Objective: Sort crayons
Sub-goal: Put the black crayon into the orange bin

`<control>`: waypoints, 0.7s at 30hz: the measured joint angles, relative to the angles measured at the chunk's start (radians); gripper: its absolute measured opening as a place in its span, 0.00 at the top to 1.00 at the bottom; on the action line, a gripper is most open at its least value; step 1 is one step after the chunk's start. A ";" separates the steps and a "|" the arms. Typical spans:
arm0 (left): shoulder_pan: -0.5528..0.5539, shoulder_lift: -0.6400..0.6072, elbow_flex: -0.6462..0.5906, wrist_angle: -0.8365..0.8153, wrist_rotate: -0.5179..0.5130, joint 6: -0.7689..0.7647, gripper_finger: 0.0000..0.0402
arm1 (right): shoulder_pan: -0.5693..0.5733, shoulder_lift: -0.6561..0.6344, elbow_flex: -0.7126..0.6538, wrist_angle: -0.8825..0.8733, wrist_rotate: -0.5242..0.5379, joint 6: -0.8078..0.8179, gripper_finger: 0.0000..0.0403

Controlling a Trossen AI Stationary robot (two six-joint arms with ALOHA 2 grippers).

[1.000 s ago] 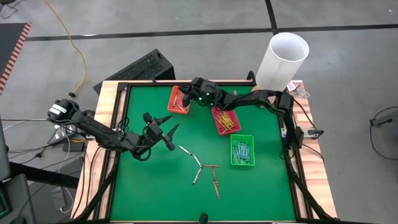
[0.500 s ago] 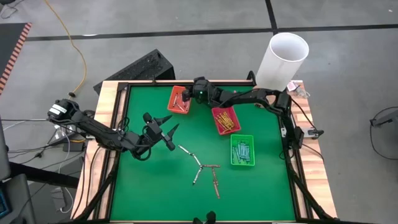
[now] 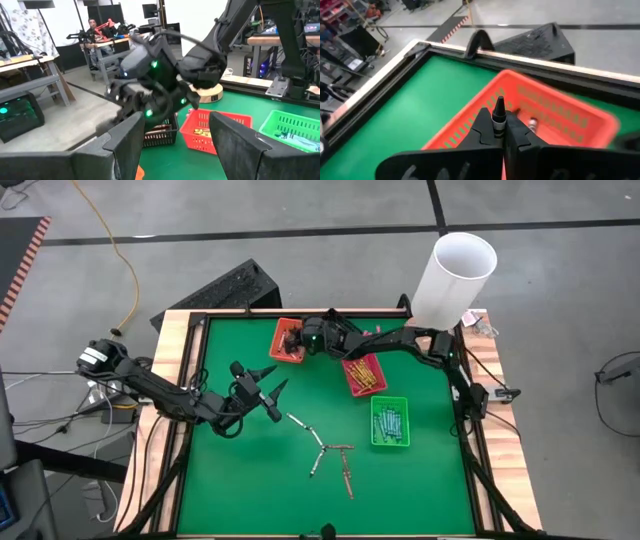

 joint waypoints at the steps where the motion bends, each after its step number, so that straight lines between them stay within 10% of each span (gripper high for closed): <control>1: 0.000 0.000 0.000 -0.001 0.000 0.000 0.46 | 0.001 0.005 0.008 -0.030 -0.008 -0.001 0.99; 21: 0.000 0.000 0.000 -0.002 0.001 -0.013 0.47 | 0.006 0.052 0.110 -0.138 -0.001 -0.052 0.79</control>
